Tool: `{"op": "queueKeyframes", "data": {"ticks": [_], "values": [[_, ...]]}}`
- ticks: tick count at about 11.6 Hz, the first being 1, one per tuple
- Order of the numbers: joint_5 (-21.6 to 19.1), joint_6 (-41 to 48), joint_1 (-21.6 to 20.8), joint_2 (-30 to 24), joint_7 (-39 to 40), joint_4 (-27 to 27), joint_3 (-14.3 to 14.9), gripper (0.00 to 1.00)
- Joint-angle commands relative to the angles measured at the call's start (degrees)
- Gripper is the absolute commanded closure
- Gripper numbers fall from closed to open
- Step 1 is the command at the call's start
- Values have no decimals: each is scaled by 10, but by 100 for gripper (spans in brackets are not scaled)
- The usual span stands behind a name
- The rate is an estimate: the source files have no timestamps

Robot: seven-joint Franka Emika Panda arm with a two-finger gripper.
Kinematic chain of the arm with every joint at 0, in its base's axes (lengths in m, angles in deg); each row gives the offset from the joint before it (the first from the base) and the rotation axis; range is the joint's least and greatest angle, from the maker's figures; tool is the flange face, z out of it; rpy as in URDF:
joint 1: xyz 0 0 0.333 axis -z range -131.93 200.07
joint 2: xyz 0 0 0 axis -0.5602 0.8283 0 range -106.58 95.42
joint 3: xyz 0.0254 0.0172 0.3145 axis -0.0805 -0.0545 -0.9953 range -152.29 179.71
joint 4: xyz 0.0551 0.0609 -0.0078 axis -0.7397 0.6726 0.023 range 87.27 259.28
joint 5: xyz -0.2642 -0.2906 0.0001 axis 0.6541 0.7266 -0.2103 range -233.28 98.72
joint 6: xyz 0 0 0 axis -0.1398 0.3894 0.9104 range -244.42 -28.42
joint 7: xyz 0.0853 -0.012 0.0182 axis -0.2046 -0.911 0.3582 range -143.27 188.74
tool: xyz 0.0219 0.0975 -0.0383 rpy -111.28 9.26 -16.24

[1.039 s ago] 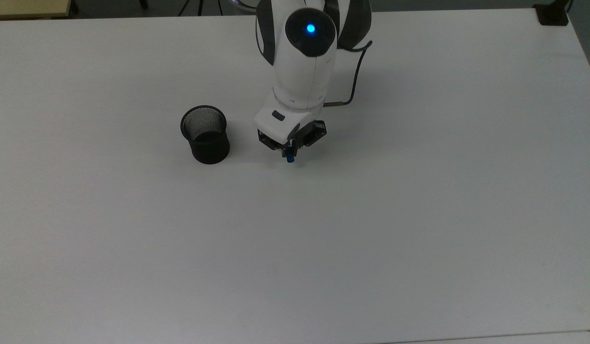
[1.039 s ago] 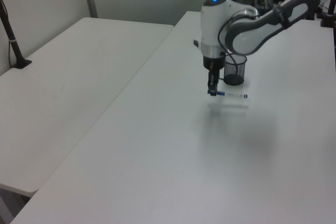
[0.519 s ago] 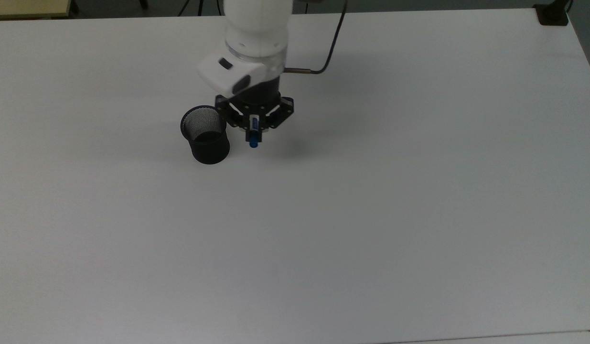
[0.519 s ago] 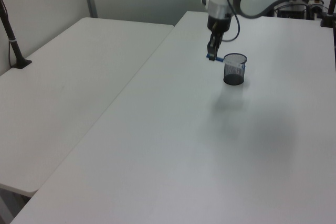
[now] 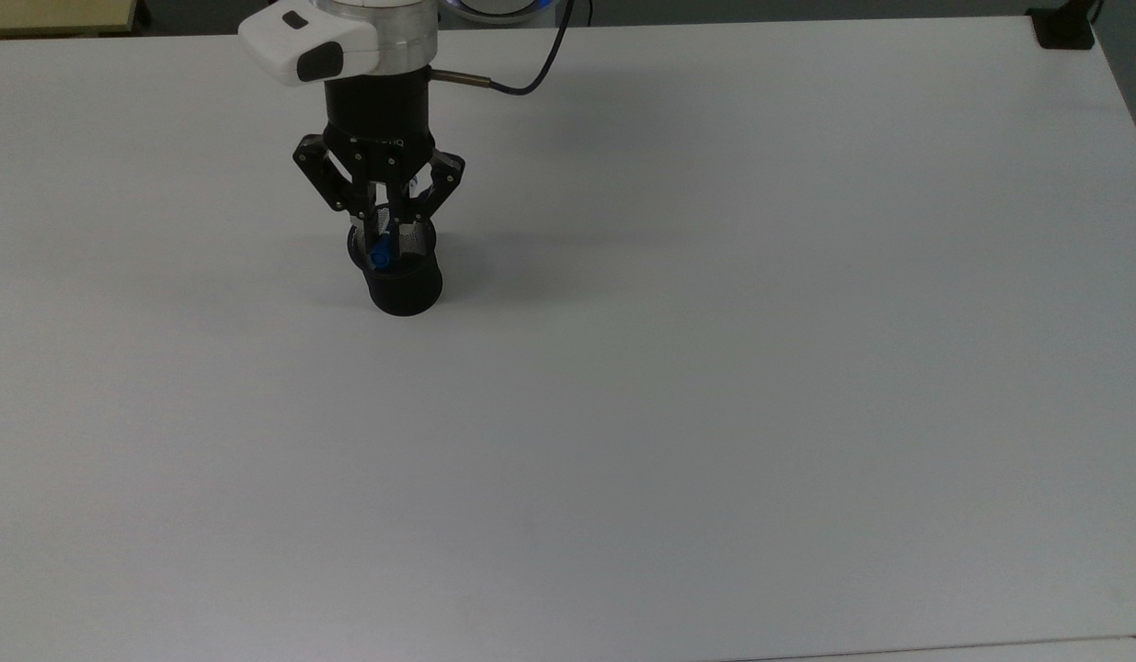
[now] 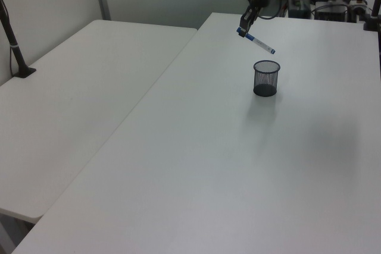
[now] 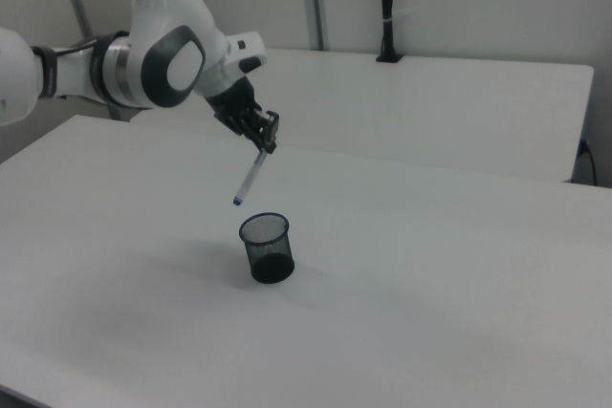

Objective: Insert the marker
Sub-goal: 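Carry the upright marker over the black mesh cup, then lower the marker into the cup and open the gripper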

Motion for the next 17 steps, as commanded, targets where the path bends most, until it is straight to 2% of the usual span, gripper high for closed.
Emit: {"op": "queueKeyframes", "data": {"ticks": [1, 4, 8, 9, 10, 12, 13, 14, 16, 17], "values": [[11, -99, 10, -39, -8, 99, -2, 98], [11, -196, 23, -32, -10, 132, -1, 97], [41, -208, 30, -32, -9, 175, 0, 94], [42, -208, 34, -32, -9, 176, -1, 89], [42, -208, 36, -31, -9, 176, -1, 76], [42, -207, 43, -34, -9, 174, -1, 38], [42, -206, 42, -36, -14, 173, -1, 3], [41, -202, 40, -37, -18, 168, -1, 0], [34, -190, 34, -37, -19, 146, -3, 0], [33, -139, 27, -36, -19, 122, -4, 0]]}}
